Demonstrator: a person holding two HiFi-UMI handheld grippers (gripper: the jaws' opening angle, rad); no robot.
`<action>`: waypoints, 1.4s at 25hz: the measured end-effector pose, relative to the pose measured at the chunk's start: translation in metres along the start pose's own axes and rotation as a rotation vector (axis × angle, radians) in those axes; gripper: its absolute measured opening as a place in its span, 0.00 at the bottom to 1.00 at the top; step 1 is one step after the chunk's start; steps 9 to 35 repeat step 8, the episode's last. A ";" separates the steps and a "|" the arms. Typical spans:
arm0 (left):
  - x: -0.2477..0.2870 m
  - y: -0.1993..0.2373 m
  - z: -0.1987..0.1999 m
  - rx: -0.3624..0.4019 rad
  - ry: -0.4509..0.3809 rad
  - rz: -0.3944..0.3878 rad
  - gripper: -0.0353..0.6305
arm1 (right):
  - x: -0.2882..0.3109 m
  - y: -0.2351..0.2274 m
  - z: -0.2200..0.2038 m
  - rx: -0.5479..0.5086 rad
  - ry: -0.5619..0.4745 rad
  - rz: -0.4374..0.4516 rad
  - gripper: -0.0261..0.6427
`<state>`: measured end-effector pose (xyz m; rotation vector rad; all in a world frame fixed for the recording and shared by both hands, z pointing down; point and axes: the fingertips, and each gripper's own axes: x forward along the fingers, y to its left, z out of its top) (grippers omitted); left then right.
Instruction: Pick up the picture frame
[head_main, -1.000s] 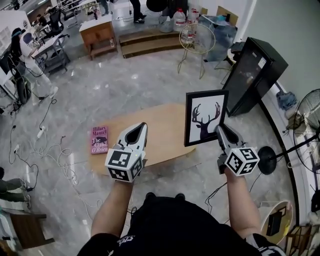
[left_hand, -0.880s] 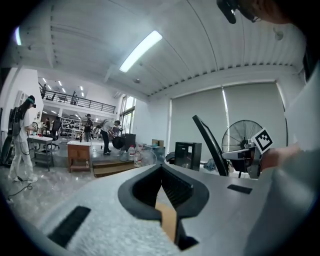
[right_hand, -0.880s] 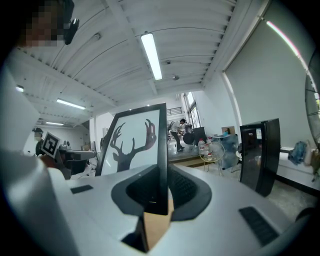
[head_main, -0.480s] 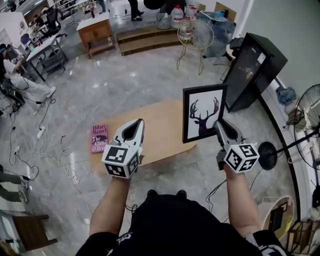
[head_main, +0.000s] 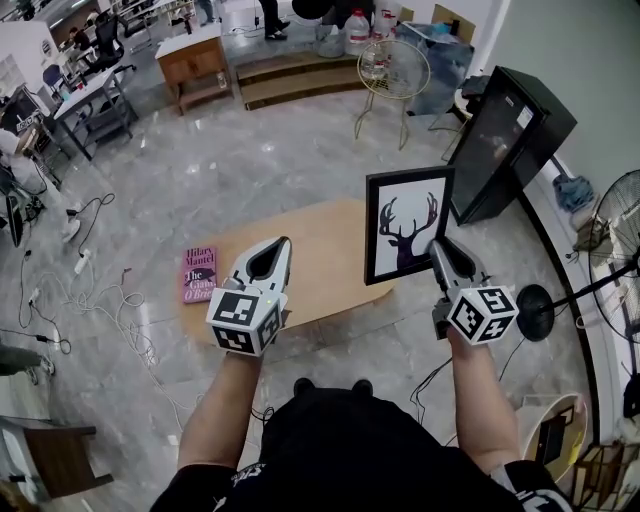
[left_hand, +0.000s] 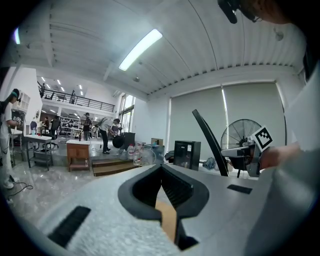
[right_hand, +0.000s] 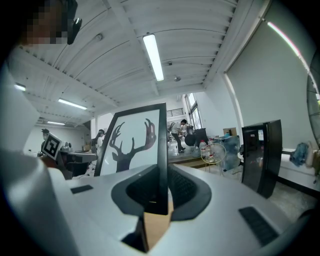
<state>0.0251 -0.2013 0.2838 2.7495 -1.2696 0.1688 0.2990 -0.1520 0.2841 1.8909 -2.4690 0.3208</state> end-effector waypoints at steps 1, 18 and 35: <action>0.000 0.000 0.000 0.001 -0.001 0.001 0.07 | 0.000 0.000 0.000 0.001 0.001 0.001 0.14; 0.000 -0.004 -0.001 0.006 0.002 0.004 0.07 | -0.001 -0.002 -0.001 0.002 0.005 0.007 0.14; 0.000 -0.004 -0.001 0.006 0.002 0.004 0.07 | -0.001 -0.002 -0.001 0.002 0.005 0.007 0.14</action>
